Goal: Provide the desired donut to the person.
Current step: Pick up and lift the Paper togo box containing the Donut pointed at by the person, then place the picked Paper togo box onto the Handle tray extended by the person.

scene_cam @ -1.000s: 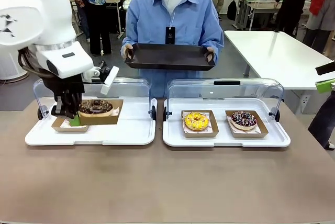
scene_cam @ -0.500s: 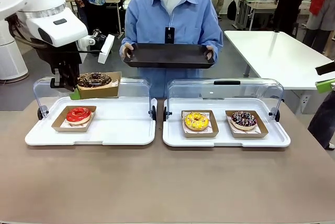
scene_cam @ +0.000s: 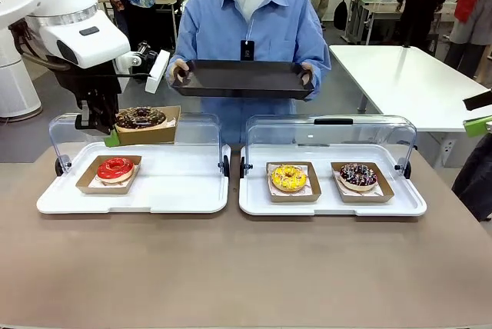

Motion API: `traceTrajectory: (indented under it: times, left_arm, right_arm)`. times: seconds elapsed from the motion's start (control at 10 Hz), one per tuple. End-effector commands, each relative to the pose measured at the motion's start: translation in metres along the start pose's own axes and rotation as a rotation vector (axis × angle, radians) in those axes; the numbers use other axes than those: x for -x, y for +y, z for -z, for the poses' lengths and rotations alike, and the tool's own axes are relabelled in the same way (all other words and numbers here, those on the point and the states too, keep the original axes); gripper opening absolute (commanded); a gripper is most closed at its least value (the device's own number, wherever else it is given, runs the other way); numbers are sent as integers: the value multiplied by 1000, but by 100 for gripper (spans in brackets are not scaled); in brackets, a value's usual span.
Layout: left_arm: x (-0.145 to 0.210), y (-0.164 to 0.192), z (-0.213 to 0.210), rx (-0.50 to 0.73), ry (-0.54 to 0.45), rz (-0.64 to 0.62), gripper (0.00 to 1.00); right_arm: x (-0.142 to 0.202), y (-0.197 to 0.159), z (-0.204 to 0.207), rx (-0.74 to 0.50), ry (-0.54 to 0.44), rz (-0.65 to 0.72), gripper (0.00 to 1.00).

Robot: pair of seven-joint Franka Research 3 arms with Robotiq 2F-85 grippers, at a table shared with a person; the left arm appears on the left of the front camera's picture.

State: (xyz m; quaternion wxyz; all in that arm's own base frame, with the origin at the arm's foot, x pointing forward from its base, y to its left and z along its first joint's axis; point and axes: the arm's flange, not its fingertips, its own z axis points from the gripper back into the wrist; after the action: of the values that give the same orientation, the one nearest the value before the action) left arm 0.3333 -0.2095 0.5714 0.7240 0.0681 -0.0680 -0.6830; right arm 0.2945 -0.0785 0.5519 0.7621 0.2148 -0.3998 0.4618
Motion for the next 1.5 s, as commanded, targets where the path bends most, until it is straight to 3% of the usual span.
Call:
traceTrajectory:
  times: [0.0, 1.4]
  left_arm:
    - [1, -4, 0, -7, 11, -3, 0]
    - [1, -4, 0, -7, 11, -3, 0]
  right_arm:
    - [-1, -1, 2, -9, -23, -7, 100]
    - [-1, -1, 2, -9, -23, -7, 100]
